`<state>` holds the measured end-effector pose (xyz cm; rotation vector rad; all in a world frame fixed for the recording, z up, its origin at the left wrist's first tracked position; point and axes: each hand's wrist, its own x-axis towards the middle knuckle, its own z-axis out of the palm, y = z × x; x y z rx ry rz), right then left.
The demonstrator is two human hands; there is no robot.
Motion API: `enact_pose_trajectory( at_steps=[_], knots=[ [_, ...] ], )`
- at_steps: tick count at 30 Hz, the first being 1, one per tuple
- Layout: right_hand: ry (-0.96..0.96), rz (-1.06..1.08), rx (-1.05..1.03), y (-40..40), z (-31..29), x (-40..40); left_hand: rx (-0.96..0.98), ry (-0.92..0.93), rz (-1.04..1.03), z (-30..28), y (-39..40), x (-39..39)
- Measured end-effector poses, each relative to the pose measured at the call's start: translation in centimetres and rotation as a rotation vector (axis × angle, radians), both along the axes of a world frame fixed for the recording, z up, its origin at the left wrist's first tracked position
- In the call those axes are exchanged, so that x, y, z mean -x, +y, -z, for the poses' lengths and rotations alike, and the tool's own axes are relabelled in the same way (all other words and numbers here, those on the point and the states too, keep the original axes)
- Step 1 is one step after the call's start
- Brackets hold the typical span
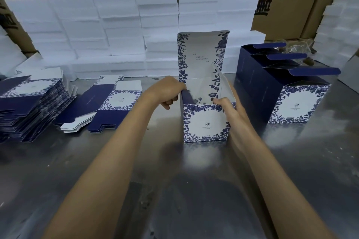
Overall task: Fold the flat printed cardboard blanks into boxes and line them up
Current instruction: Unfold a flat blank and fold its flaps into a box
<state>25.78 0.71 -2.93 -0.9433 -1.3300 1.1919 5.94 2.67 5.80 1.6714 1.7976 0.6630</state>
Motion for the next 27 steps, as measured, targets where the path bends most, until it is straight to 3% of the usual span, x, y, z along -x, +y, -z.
enact_pose_trajectory(
  at_steps=[2,6,11,19,23,27],
  knots=[
    [-0.007,-0.015,0.005,0.0,0.1,0.0,-0.011,-0.051,-0.04,0.2,-0.1,0.1],
    [-0.034,-0.023,0.005,0.0,0.0,0.1,-0.214,-0.161,-0.142,1.9,-0.2,-0.3],
    [-0.027,-0.018,-0.007,-0.4,-0.3,0.2,-0.202,-0.395,-0.154,3.0,-1.1,-0.9],
    [-0.144,0.049,-0.002,-1.2,-1.8,-0.1,-0.312,-1.047,-0.187,6.9,-3.5,-2.5],
    [-0.085,-0.057,0.047,-1.0,-2.2,-0.8,-0.346,-0.991,-0.188,6.6,-3.9,-2.3],
    [-0.15,-0.134,0.014,-1.4,-2.9,-1.5,-0.376,-1.02,-0.197,6.3,-4.2,-2.0]
  ],
)
